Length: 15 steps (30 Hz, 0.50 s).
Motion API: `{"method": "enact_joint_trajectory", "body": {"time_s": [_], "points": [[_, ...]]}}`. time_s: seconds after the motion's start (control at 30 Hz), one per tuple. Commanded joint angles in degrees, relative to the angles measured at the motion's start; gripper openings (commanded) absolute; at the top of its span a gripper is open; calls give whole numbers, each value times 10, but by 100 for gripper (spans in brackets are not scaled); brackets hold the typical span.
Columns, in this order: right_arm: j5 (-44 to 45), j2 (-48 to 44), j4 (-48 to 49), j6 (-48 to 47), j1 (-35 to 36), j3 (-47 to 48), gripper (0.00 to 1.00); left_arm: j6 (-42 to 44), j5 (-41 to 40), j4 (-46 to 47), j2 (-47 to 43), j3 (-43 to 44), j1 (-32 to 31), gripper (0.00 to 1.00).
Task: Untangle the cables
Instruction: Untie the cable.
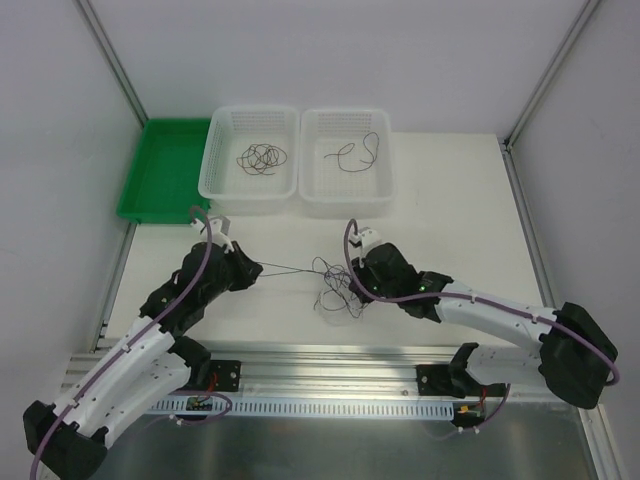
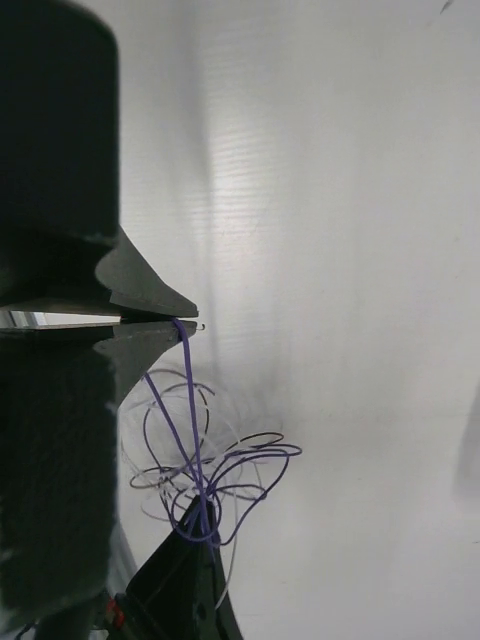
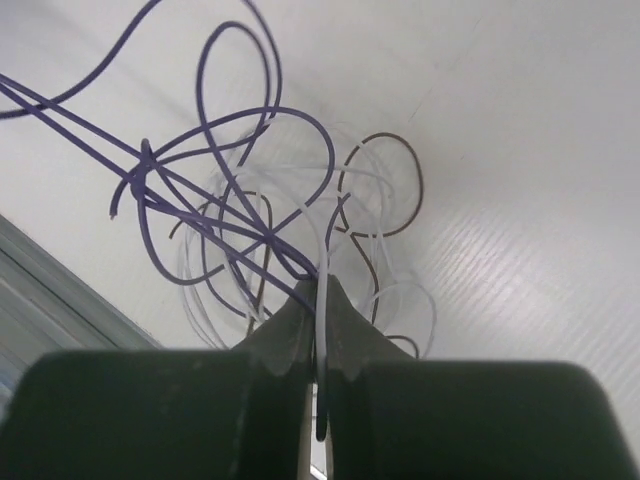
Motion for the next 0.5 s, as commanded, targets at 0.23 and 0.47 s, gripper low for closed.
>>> {"method": "enact_joint_trajectory", "body": {"time_s": [0.23,0.47], "points": [[67,-116,-133,58,-124,-39,1,144,-125,-181,-25,191,101,0],[77,-203,-195,49,-159,-24,1,223,-203,-225,16,241,114,0]]}}
